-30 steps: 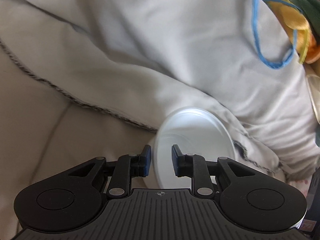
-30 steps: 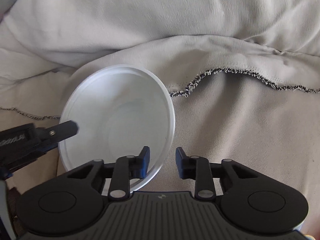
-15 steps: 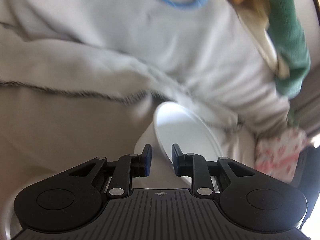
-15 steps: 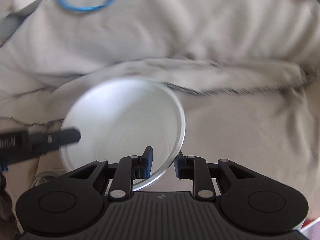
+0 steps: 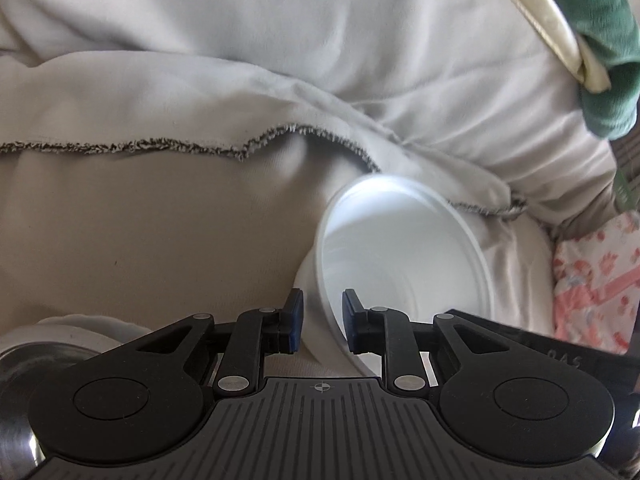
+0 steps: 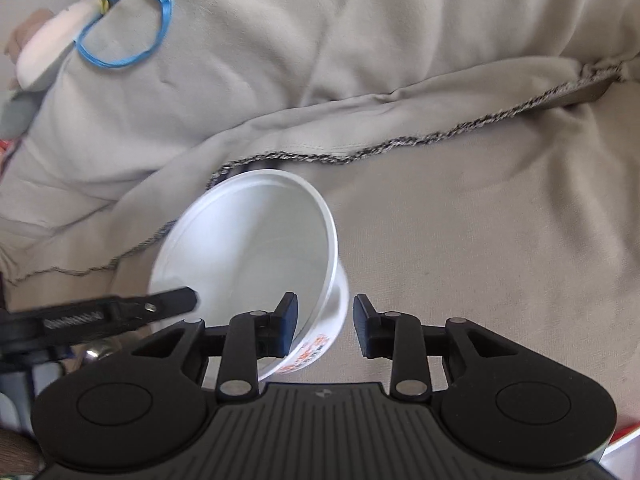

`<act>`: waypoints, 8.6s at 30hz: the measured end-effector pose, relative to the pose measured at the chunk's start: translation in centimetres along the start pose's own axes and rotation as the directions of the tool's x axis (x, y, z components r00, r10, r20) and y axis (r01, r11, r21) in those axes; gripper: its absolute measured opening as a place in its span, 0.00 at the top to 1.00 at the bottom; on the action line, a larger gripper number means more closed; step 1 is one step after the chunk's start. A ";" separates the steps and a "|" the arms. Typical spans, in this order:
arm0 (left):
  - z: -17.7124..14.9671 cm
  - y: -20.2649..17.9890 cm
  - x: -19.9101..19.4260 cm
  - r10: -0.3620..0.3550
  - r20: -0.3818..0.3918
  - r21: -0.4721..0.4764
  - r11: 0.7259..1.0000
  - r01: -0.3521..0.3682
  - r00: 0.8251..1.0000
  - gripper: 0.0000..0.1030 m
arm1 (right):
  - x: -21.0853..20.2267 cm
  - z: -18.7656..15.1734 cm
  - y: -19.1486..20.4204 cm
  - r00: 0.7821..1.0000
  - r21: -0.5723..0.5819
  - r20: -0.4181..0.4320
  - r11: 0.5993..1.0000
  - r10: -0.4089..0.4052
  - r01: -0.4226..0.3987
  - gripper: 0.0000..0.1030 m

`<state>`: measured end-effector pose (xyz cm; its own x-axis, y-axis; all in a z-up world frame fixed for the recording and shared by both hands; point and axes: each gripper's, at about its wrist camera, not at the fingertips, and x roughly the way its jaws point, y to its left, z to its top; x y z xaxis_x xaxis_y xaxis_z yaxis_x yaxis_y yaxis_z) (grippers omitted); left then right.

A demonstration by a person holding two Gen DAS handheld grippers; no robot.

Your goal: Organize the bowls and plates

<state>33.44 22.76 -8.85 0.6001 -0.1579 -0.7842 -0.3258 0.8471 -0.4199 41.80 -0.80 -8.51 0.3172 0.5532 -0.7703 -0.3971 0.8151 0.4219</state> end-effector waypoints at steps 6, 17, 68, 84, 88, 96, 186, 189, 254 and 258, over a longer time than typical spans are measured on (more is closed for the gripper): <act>-1.0 -1.8 0.0 0.013 -0.074 0.078 0.997 -0.007 0.997 0.72 | 0.6 -0.5 0.1 1.000 -0.010 -0.013 1.000 -0.001 0.001 0.72; -1.1 -1.9 0.5 0.037 -0.023 0.097 0.995 -0.035 0.999 0.71 | 1.4 -0.4 -0.9 1.000 0.006 -0.023 1.000 -0.020 0.020 0.72; -9.7 -6.5 -16.0 -0.139 0.126 0.115 0.986 0.124 0.982 0.70 | -17.8 -9.3 4.3 0.957 -0.060 0.270 0.994 0.108 -0.095 0.67; -11.2 -5.0 -11.3 0.043 0.058 0.104 0.993 -0.049 0.997 0.70 | -14.6 -13.6 3.5 0.918 -0.113 0.363 0.970 -0.160 0.214 0.25; -11.2 -4.4 -8.9 0.063 0.015 0.092 0.994 -0.064 0.998 0.70 | -12.4 -12.6 1.4 0.968 -0.021 0.247 0.998 -0.051 0.058 0.23; -11.1 -4.1 -6.0 0.046 -0.035 0.091 0.995 -0.043 0.998 0.69 | -6.3 -12.4 -2.6 0.978 0.159 0.044 0.965 0.203 -0.207 0.22; -12.7 5.9 -19.0 -0.088 0.220 -0.054 0.993 0.102 0.972 0.64 | -12.1 -10.6 15.8 0.921 -0.498 0.316 0.786 -0.229 0.367 0.10; -12.9 2.3 -18.6 -0.149 0.180 0.041 0.989 0.144 0.972 0.64 | -14.2 -12.1 13.0 0.896 -0.476 0.362 0.775 -0.257 0.415 0.10; -17.5 -0.4 -9.3 -0.104 -0.119 -0.019 0.995 0.102 0.987 0.56 | -6.9 -16.7 1.2 0.975 -0.018 -0.162 0.988 0.149 -0.154 0.27; -19.3 -0.1 -10.6 -0.101 -0.133 0.002 0.995 0.102 0.986 0.56 | -7.5 -17.6 2.0 0.969 -0.055 -0.197 0.985 0.149 -0.163 0.27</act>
<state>12.98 14.58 -9.30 0.5274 -0.3082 -0.7918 -0.2615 0.8278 -0.4964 23.51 -6.39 -10.27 0.0786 0.6236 -0.7778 -0.4899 0.7036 0.5147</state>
